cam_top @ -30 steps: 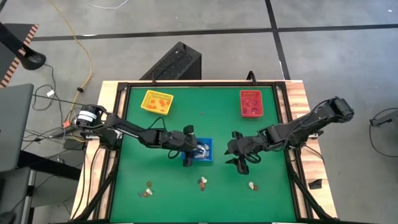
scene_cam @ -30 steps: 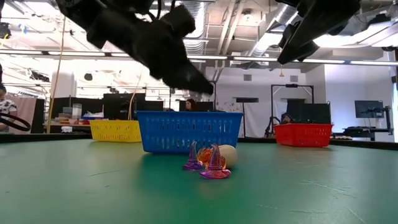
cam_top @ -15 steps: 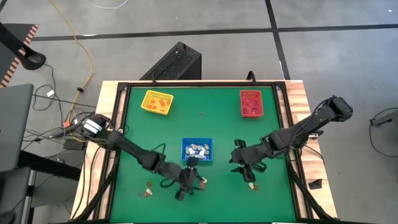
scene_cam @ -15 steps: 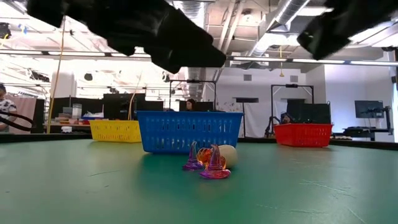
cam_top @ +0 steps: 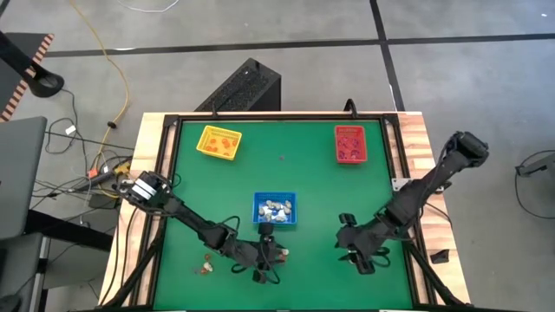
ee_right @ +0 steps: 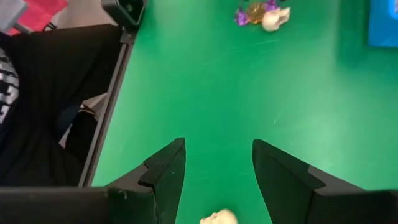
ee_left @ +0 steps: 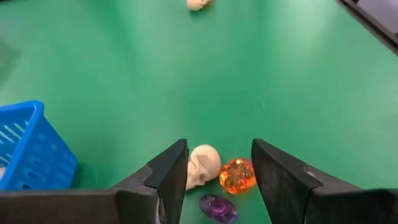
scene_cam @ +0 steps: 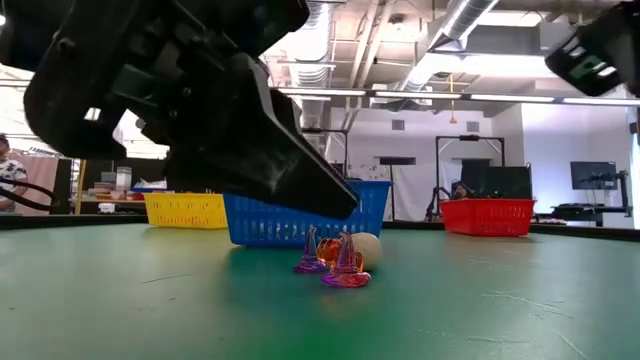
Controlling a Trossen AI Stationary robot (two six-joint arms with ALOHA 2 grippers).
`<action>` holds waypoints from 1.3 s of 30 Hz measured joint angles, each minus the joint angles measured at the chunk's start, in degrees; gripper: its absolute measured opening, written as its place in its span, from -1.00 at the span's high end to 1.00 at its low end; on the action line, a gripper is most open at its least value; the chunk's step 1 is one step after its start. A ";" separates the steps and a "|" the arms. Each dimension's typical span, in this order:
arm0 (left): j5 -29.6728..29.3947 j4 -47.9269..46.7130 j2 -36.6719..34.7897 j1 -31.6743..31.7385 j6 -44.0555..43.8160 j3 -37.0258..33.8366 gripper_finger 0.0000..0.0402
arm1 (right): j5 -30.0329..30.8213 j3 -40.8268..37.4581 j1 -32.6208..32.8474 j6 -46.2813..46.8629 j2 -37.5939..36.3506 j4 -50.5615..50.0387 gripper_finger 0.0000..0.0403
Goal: Sort Halloween decoration
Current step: Put the purple witch hat toy into the red bin
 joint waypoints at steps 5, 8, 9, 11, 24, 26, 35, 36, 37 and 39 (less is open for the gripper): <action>0.83 -1.35 -0.02 0.00 -1.70 0.02 0.17 | 0.86 -0.31 2.89 2.11 0.00 -0.11 -0.07; 0.87 -5.50 -0.02 0.08 -4.53 0.00 0.17 | 1.64 -0.35 4.09 2.14 0.00 -0.15 -0.07; 0.89 -6.29 -0.02 0.20 -5.33 -0.02 0.17 | 2.47 -0.35 4.32 2.12 0.00 -0.15 -0.07; 1.09 -6.59 -0.02 0.56 -6.41 -0.02 0.17 | 3.74 -0.35 4.57 2.08 0.00 -0.16 -0.07; 3.93 -7.24 -0.02 1.12 -5.44 -0.02 0.26 | 4.14 -0.35 4.57 1.39 0.00 -0.21 -0.07; 3.94 -7.24 -0.02 1.16 -5.33 -0.02 0.36 | 4.58 -0.37 4.55 0.62 0.00 -0.21 -0.07; 7.78 -5.72 -0.39 1.49 -3.50 -0.05 0.93 | 6.38 -0.37 4.55 0.41 0.00 -1.73 -0.07; 8.11 -4.65 -0.79 1.51 -2.75 -0.09 0.96 | 6.39 -0.37 4.55 0.41 0.00 -1.81 -0.07; 8.08 -3.84 -1.43 1.51 -1.77 -0.09 0.96 | 6.44 -0.37 4.55 0.41 0.00 -1.97 -0.07; 7.83 -3.50 -3.55 1.56 0.31 -0.09 0.97 | 6.68 -0.37 4.55 0.41 0.00 -2.45 -0.07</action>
